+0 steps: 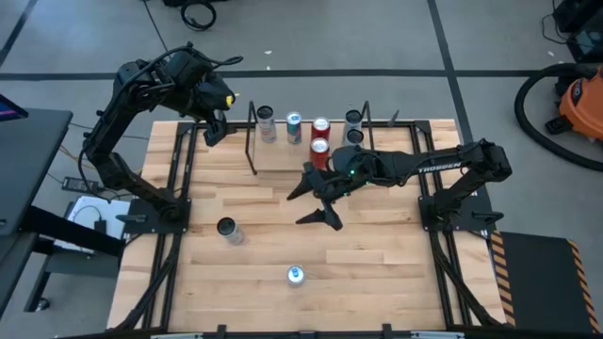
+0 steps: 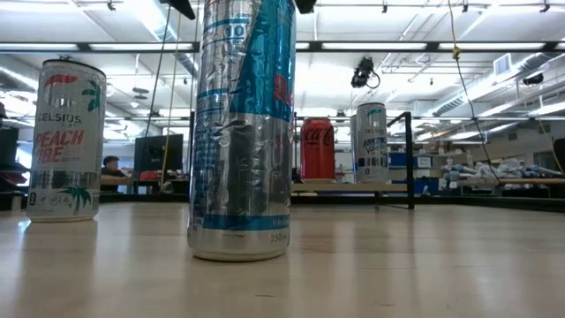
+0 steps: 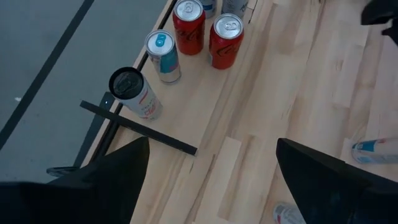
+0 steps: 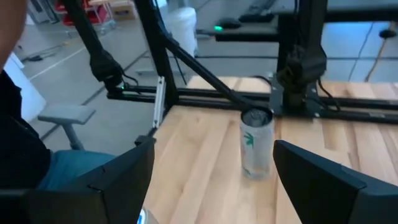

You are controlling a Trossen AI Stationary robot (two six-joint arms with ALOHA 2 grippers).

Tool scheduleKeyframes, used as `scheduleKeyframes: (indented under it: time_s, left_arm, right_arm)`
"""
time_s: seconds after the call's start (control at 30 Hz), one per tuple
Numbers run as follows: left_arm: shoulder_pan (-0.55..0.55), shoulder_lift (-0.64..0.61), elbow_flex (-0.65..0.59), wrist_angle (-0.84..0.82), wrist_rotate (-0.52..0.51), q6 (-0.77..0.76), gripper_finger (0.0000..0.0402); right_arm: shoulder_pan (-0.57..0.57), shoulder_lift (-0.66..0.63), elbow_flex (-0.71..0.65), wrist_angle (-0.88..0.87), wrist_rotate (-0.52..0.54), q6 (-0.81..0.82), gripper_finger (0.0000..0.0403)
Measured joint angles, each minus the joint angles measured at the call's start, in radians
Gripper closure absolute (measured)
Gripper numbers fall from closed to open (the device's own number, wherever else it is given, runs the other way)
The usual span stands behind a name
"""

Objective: Place canned beverage on shelf
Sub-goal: Align the blue soda can with the blue soda can on the shelf

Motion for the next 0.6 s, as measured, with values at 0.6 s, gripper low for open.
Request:
scheduleKeyframes:
  time_s: [0.6]
  left_arm:
    - [0.0,0.0,-0.001,0.0,-0.001,-0.026,0.0047]
  right_arm:
    - [0.157,0.005,0.0,0.001,0.041,-0.013,0.0017]
